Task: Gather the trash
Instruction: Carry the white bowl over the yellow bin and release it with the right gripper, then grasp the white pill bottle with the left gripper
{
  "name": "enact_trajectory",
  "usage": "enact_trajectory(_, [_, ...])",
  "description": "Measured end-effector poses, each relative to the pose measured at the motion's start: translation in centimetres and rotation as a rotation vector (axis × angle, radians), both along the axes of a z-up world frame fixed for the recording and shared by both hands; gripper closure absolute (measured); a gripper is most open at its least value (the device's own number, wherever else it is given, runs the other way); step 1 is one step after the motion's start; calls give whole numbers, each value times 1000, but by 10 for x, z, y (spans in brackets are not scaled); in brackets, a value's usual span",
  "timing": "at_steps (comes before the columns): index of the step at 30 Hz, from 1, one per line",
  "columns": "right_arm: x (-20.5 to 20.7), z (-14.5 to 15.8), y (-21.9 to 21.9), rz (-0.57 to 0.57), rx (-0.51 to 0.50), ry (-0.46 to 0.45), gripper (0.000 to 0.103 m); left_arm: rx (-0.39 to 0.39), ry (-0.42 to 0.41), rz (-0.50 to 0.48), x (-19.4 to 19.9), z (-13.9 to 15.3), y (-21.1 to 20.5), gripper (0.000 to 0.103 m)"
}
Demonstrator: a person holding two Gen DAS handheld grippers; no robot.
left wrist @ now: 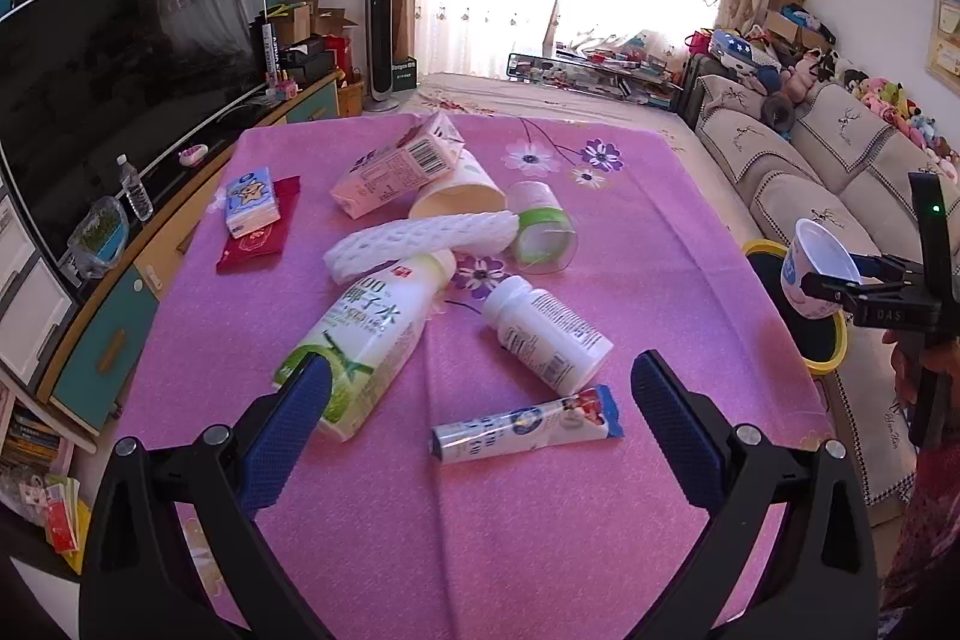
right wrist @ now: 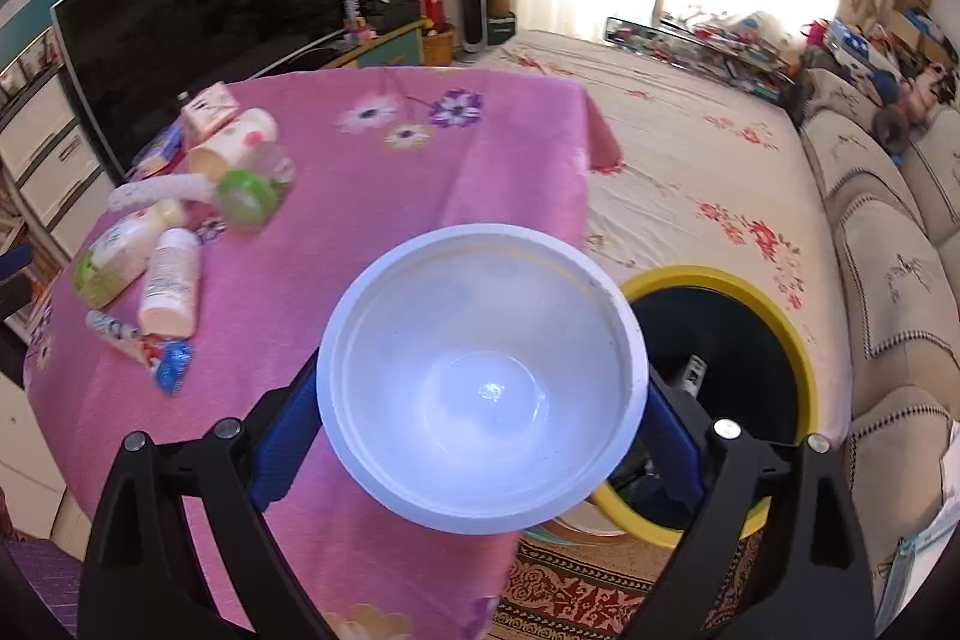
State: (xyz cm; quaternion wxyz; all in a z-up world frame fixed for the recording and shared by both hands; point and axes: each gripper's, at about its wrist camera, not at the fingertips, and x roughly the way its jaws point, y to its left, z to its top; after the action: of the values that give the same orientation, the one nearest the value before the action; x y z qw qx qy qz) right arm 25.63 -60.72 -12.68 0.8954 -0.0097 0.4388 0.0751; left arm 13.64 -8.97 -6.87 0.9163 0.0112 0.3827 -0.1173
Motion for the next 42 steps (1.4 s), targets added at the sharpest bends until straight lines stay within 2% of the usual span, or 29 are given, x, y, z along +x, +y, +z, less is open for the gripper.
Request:
enact_trajectory(8, [39,-41,-101,-189,-4,81,15,32,12,-71,12,-1,-49,5])
enact_trajectory(15, [54,-73,-141,-264,7,143,14,58,15,-109,13,-2,-74,5])
enact_trajectory(18, [51,-75,-139,-248,17,142,13,60,16,-114,13,-3,-79,5])
enact_trajectory(23, [47,-68,-128,-218,-3,118,7,61,24,-122,14,-5,-78,5])
enact_trajectory(28, [46,-63,-127,-227,-2,114,7,69,17,-126,12,-5,-77,5])
enact_trajectory(35, [23,-46,-100,-160,-8,70,7,89,38,-166,16,-17,-61,5])
enact_trajectory(42, [22,-35,-75,-109,-24,57,7,121,50,-208,17,-30,-46,5])
